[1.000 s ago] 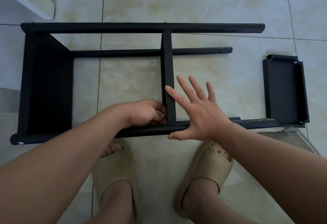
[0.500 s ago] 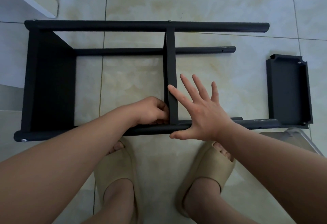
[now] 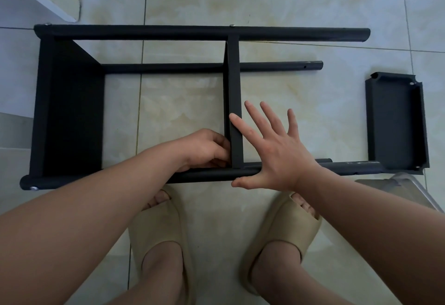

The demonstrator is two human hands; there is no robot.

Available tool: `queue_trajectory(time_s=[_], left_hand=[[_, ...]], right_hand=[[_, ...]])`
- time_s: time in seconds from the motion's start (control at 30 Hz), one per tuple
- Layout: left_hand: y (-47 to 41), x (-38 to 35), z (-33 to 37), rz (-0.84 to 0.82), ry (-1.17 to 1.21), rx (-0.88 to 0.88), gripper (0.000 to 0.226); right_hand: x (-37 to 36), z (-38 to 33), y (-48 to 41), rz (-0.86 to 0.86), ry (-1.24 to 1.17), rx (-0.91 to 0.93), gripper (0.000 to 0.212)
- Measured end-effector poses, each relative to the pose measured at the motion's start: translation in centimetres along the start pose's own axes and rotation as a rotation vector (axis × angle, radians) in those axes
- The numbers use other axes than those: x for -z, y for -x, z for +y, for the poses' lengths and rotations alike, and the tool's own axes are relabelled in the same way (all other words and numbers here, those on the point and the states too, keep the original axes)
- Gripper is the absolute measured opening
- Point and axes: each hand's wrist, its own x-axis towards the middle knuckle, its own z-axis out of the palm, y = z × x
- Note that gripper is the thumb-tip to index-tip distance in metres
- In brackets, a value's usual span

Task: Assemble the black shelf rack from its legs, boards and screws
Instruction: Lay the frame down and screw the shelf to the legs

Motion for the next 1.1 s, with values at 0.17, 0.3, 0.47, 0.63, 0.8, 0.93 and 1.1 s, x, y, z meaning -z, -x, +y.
queue_trajectory(time_s=[0.17, 0.3, 0.47, 0.63, 0.8, 0.93, 1.1], left_hand=[[-0.2, 0.1, -0.3, 0.012, 0.029, -0.009, 0.016], [-0.1, 0.4, -0.3, -0.024, 0.051, -0.019, 0.017], [-0.2, 0.5, -0.4, -0.034, 0.022, -0.01, 0.017], [-0.3, 0.4, -0.3, -0.06, -0.012, 0.006, 0.014], [-0.3, 0.8, -0.3, -0.132, 0.093, 0.058, 0.022], [-0.3, 1.0, -0.4, -0.177, 0.086, 0.069, 0.03], [-0.3, 1.0, -0.5, -0.171, 0.083, 0.062, 0.017]], right_hand=[[-0.1, 0.0, 0.0, 0.006, 0.009, 0.005, 0.122], [-0.1, 0.1, -0.1, 0.005, 0.007, 0.005, 0.122], [-0.2, 0.1, -0.1, 0.008, 0.008, 0.006, 0.122], [-0.2, 0.1, -0.1, 0.011, 0.006, 0.005, 0.122], [-0.1, 0.1, -0.1, 0.003, 0.002, 0.004, 0.122], [0.0, 0.0, -0.1, -0.014, -0.003, 0.004, 0.122], [0.2, 0.1, 0.0, -0.027, -0.011, 0.002, 0.121]])
